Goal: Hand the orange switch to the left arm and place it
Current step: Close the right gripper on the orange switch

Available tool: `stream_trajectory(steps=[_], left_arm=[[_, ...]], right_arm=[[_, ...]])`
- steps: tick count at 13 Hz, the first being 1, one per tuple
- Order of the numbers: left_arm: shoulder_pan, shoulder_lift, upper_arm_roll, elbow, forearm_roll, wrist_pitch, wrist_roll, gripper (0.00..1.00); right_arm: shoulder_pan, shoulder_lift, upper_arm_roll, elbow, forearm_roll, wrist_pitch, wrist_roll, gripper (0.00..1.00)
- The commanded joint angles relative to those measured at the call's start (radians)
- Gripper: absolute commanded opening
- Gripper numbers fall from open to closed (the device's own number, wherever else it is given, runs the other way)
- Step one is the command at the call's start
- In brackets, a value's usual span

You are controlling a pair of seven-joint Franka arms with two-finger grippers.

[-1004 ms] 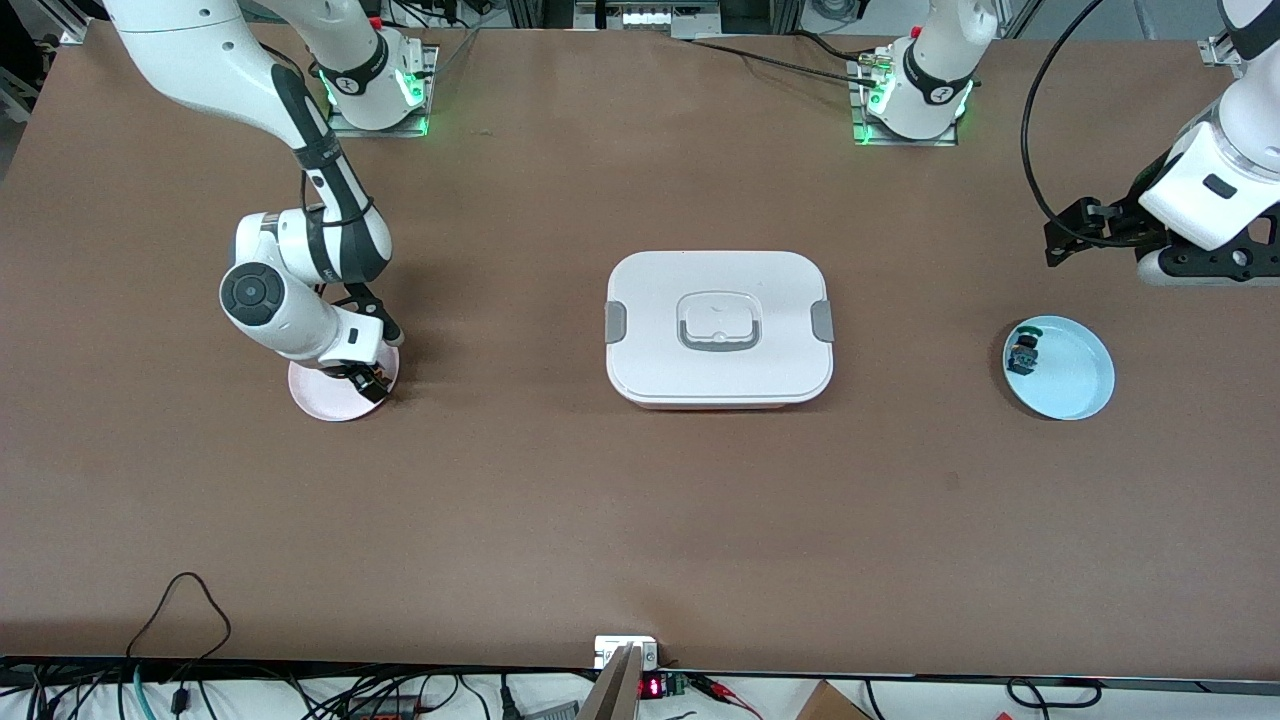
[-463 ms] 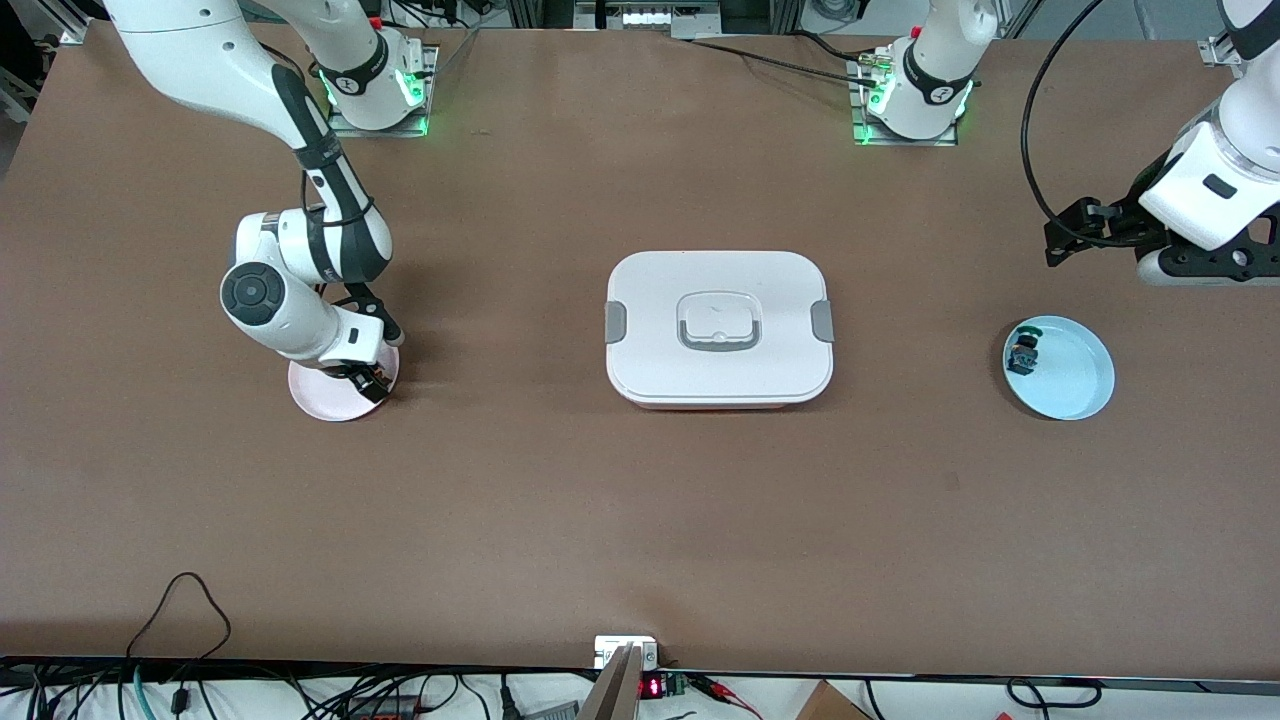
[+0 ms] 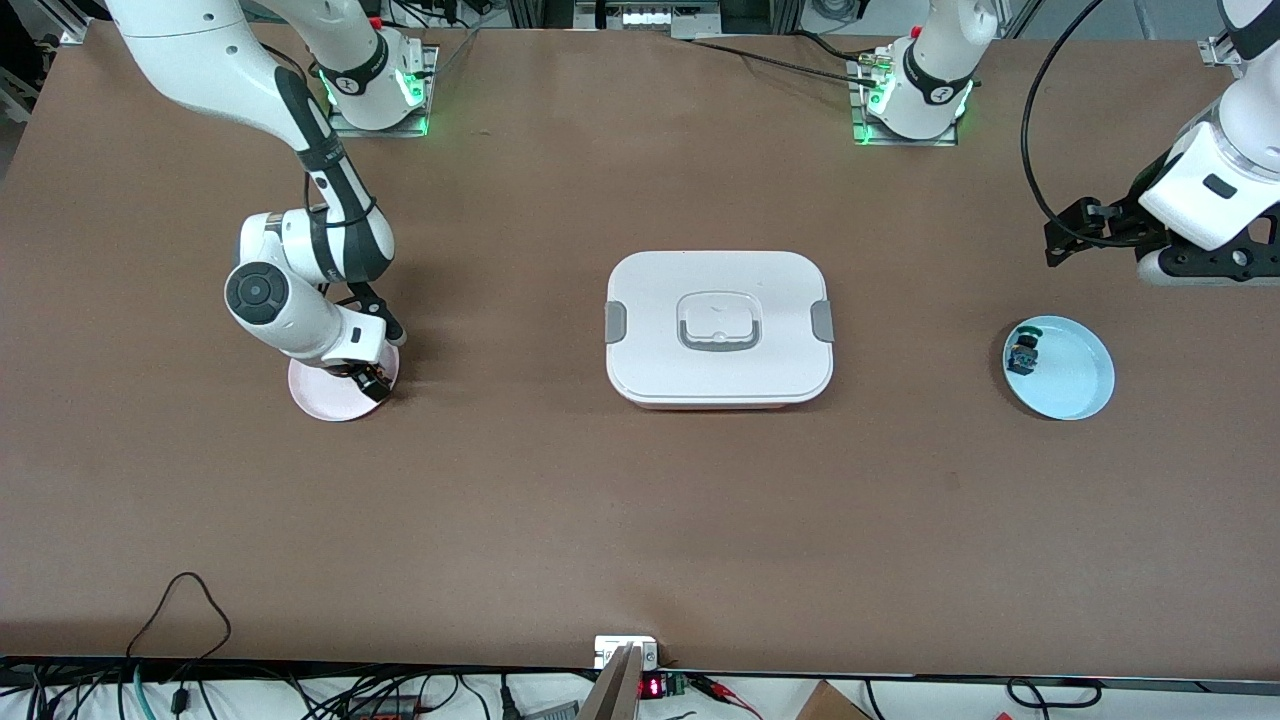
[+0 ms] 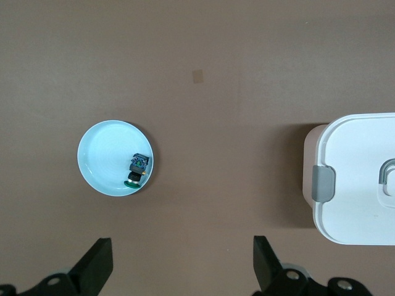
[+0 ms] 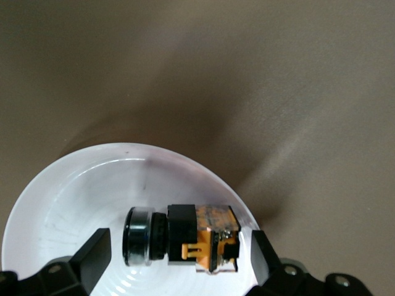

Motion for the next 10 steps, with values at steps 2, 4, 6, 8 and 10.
stream_trajectory(steps=[2, 4, 6, 8, 10], left_arm=[[-0.001, 0.016, 0.002, 0.035, 0.019, -0.023, 0.001, 1.00], [-0.001, 0.016, 0.002, 0.035, 0.019, -0.023, 0.001, 1.00], [-0.001, 0.016, 0.002, 0.035, 0.019, -0.023, 0.001, 1.00], [-0.001, 0.016, 0.002, 0.035, 0.019, -0.023, 0.001, 1.00], [-0.001, 0.016, 0.002, 0.035, 0.019, -0.023, 0.001, 1.00]], right_arm=[[-0.003, -0.005, 0.005, -0.023, 0.026, 0.058, -0.046, 0.79], [-0.003, -0.010, 0.005, -0.023, 0.028, 0.055, -0.043, 0.31], [-0.005, -0.017, 0.005, -0.017, 0.034, 0.049, -0.034, 0.26], [-0.005, -0.034, 0.004, -0.014, 0.034, 0.030, -0.025, 0.19], [-0.006, -0.065, 0.004, 0.005, 0.034, -0.035, -0.023, 0.05]])
